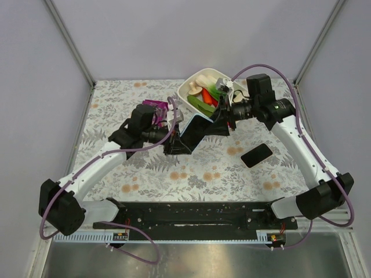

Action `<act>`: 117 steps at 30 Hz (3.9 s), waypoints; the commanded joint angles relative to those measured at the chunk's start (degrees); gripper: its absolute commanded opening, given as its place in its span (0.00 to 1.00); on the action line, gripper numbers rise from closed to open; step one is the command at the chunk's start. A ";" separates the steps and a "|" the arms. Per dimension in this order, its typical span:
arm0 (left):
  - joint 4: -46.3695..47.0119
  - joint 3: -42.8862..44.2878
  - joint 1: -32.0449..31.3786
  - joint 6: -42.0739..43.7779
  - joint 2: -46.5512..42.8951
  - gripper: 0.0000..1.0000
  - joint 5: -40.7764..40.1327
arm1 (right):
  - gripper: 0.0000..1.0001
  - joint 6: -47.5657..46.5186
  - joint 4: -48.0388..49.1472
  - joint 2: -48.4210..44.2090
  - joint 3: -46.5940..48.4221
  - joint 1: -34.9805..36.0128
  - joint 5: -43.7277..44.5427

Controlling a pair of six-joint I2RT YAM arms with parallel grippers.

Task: Take the phone out of the phone case
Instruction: Remove the phone case from the phone.

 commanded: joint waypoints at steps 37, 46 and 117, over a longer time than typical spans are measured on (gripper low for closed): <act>19.52 -8.51 4.96 -5.16 -9.94 0.00 8.35 | 0.40 32.83 36.19 -3.97 -8.29 0.66 -5.67; 19.01 -9.91 4.96 0.25 -10.20 0.00 11.60 | 0.07 46.87 54.53 -4.59 -13.47 0.66 -11.12; 12.58 -10.00 0.13 4.24 -10.82 0.00 8.09 | 0.47 17.63 21.96 -9.25 -8.21 6.02 2.94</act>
